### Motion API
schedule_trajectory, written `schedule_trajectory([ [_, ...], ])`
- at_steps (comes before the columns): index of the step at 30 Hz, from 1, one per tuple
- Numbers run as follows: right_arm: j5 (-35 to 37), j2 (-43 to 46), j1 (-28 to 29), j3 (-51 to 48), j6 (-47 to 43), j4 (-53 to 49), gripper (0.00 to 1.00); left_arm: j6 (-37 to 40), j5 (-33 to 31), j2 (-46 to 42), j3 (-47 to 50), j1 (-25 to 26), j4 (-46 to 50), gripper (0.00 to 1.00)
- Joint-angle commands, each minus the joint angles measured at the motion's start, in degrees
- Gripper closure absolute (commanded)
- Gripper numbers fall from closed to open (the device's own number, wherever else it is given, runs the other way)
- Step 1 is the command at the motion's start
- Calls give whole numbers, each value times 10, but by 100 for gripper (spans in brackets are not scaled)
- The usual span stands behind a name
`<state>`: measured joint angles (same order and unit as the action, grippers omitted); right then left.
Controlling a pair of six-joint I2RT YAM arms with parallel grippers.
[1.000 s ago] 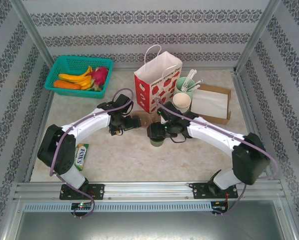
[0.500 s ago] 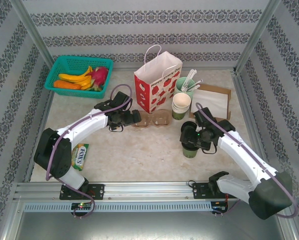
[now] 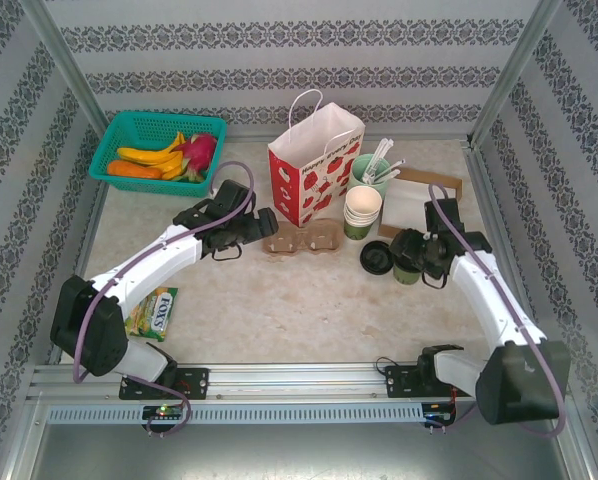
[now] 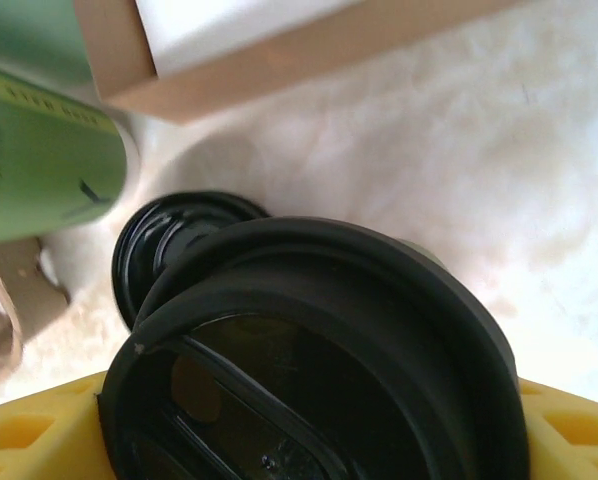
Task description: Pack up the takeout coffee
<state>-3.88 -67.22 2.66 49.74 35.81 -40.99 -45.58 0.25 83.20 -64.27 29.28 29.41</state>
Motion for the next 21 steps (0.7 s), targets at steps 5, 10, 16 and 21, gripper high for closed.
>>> schedule_trajectory([
  [5, 20, -91, -26, 80, -46, 96, 36, -17, -46, -10, 1, 1, -51, 1],
  [10, -25, -154, -27, 110, -35, 134, 36, -28, -42, -11, 8, 1, -57, 1],
  [16, -43, -208, -26, 142, -22, 152, 37, -33, -42, -11, 7, 1, -54, 1],
  [21, -21, -250, -30, 187, -35, 145, 37, -31, -44, -8, 1, 1, -50, 1],
])
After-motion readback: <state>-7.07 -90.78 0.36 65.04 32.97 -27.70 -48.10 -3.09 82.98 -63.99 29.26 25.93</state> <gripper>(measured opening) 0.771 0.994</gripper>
